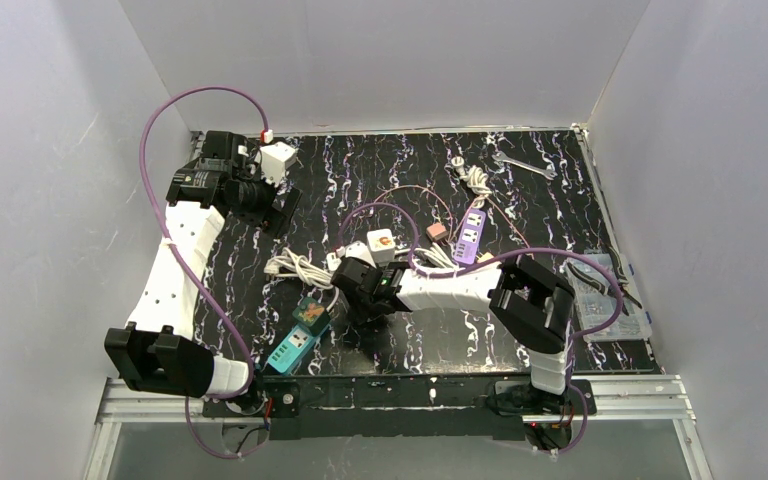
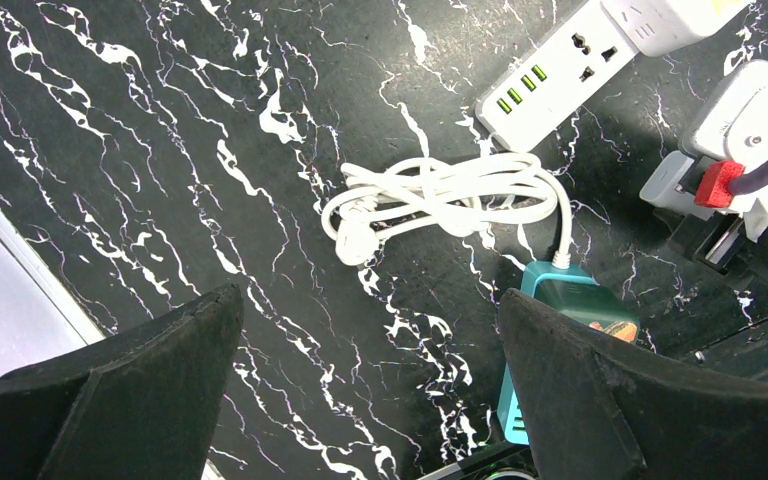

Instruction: Insert the plug

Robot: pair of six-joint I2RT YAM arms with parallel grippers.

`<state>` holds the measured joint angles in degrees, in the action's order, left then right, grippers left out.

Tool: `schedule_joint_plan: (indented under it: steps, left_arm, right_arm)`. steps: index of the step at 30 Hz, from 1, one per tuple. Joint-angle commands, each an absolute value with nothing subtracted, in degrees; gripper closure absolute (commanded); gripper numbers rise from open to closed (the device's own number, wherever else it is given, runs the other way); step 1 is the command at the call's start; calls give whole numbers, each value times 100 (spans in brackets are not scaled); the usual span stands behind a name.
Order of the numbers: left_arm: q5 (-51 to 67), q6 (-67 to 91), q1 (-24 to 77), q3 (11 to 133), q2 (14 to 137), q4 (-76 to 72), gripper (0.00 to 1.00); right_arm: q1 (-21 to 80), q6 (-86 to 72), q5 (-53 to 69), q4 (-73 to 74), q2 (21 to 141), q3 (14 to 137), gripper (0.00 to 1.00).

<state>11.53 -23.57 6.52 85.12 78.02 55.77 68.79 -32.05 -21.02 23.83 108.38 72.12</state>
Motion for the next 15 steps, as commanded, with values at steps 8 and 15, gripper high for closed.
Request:
schedule_joint_plan:
  steps: [8,15]
  left_arm:
    - [1734,-2261,633,8581,7580,5689,2]
    - [2648,-2054,633,8776,7323,5755,2]
  right_arm:
    - [6917,-2840,-2357,2346,10573,7629,61]
    - [6829,-2515,-2683,2001,9757,8473,64]
